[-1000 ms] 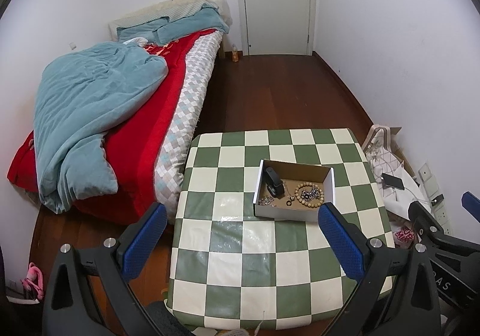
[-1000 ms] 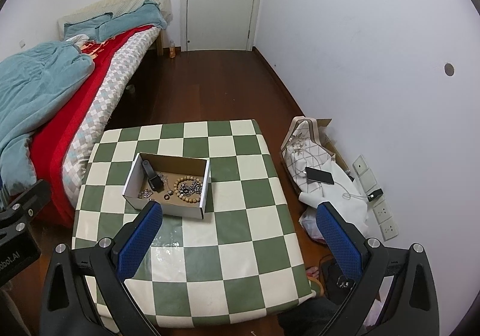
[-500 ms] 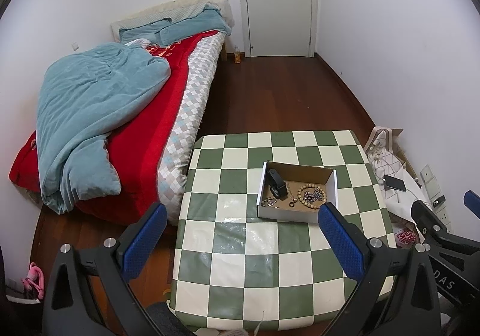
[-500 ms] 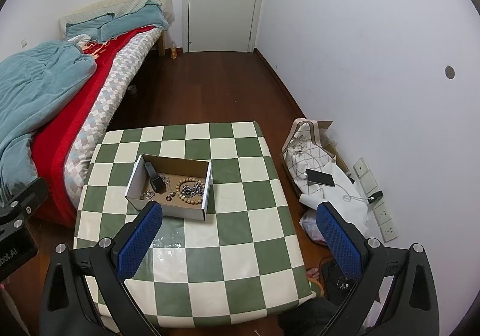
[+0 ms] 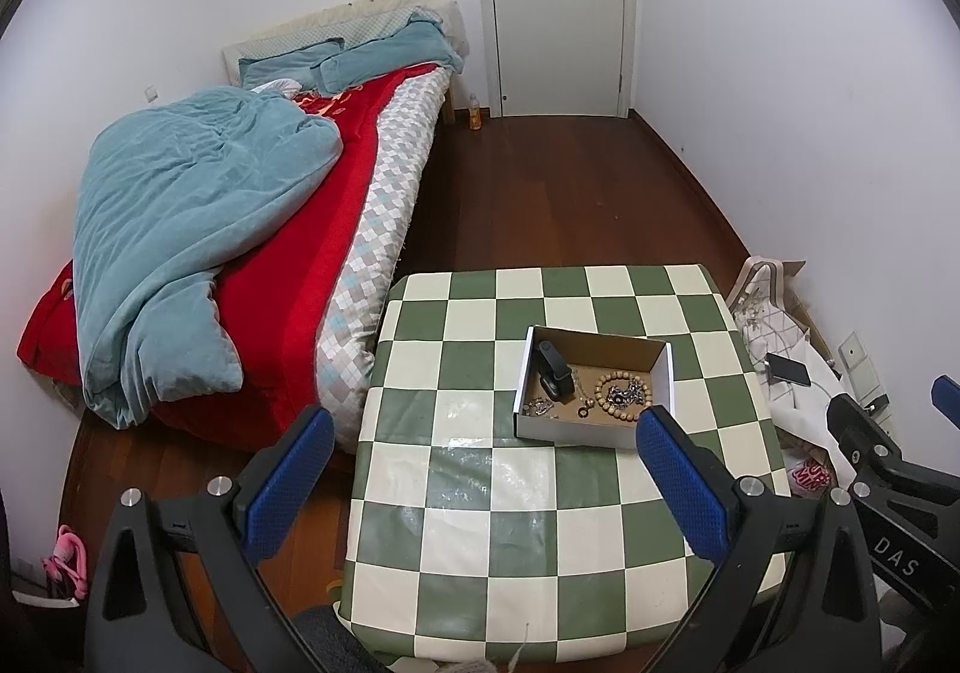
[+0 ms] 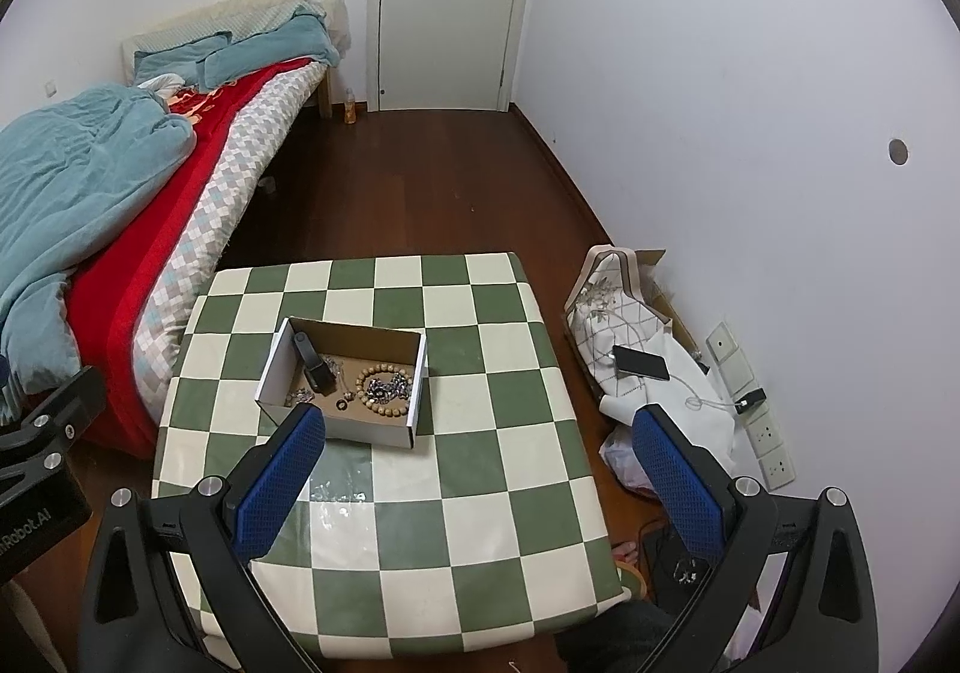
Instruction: Organize jewelry
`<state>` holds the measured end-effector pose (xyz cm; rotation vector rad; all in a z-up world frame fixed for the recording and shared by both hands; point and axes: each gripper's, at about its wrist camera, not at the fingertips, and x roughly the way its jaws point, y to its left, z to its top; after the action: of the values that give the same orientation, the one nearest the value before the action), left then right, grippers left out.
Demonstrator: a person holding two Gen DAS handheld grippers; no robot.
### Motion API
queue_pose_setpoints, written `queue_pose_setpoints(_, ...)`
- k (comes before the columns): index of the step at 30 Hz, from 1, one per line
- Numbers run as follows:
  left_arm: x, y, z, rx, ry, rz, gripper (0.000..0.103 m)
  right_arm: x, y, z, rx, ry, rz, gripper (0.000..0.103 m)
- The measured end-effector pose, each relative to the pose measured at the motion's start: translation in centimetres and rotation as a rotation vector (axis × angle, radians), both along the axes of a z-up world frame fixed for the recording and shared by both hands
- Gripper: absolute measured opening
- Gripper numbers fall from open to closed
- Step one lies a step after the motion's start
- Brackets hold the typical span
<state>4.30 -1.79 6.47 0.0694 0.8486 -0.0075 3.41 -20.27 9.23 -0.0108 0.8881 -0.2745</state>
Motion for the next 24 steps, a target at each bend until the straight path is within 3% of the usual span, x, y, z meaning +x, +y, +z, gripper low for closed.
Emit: queue_pose_setpoints(24,0.0,-0.1,0.3,0.001,-0.005,0.003,0.103,-0.6,0.1,1.1,0.003,-0.019,0.007,0.103)
